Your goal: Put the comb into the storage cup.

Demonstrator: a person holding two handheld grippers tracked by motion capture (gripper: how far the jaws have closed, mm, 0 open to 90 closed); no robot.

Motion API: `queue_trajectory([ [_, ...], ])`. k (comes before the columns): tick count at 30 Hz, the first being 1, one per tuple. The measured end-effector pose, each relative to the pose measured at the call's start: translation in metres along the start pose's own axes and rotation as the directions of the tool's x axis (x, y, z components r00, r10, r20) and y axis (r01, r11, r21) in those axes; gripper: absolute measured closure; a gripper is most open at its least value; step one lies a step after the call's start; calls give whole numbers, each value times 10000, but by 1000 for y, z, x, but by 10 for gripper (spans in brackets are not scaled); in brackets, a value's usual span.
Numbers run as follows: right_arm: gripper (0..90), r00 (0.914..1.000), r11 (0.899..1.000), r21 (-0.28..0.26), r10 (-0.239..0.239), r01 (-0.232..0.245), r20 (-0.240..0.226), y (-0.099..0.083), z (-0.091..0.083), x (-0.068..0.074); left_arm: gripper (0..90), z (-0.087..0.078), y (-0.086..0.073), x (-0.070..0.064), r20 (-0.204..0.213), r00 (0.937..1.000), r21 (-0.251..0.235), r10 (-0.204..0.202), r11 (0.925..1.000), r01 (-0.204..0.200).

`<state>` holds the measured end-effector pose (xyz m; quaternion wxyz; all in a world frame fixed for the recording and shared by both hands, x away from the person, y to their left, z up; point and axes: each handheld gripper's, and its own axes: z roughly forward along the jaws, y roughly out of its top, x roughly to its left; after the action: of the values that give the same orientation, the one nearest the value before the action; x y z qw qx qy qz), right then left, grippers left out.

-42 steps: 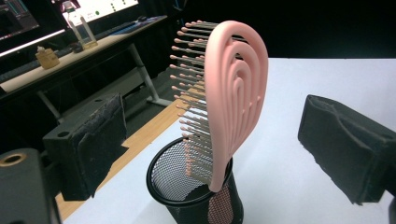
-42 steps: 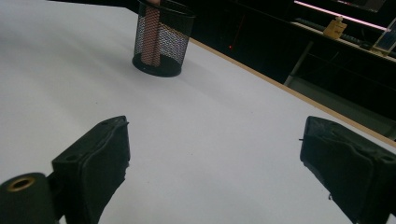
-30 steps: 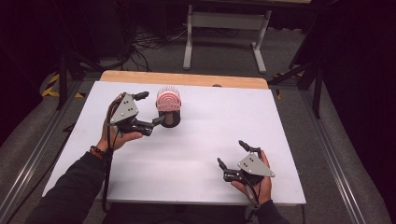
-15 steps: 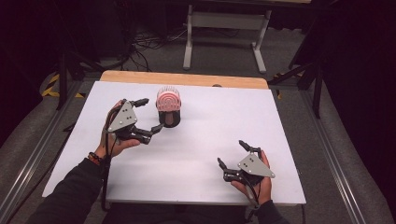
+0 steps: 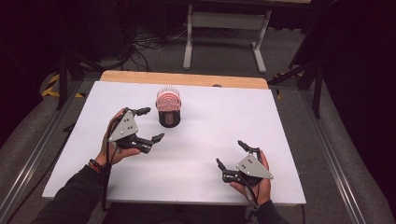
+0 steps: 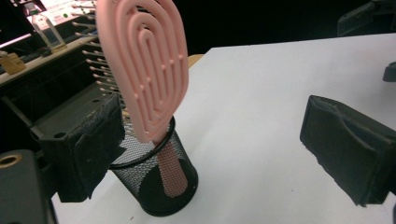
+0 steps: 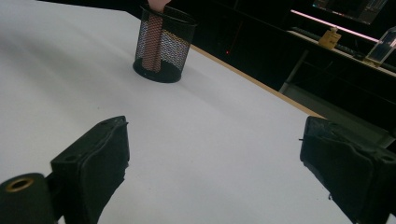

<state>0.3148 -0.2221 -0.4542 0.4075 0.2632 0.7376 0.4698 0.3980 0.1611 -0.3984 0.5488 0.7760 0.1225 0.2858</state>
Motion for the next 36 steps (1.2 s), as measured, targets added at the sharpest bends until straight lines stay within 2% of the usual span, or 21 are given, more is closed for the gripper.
queue_trajectory([
  [5,90,10000,10000,-50,7,-7,30,1,-1,0,74,-1,-4,-8,90,9999,20,104,9999,-105],
  [7,90,10000,10000,-79,-13,13,57,1,-1,0,88,-2,-7,-11,-45,9998,-22,209,9998,-209],
  [11,90,10000,9999,-93,-75,75,65,2,-1,1,85,-4,-10,-13,-10,9998,21,222,9998,-222],
  [17,90,9999,9998,-93,-157,158,60,3,-1,2,75,-10,-18,-20,243,9992,365,327,9988,-336],
  [22,90,9998,9997,-80,-210,211,49,3,-2,3,73,-17,-22,-24,275,9987,489,421,9979,-434],
  [26,90,9997,9997,-97,-220,220,62,3,-2,4,71,-23,-26,-26,219,9987,555,467,9973,-478],
  [30,89,9997,9996,-96,-247,248,73,3,-1,5,72,-26,-35,-24,154,9975,859,682,9939,-693],
  [36,86,9996,9995,-99,-285,286,78,4,-1,6,74,-33,-48,-23,81,9983,1042,569,9929,-575],
])
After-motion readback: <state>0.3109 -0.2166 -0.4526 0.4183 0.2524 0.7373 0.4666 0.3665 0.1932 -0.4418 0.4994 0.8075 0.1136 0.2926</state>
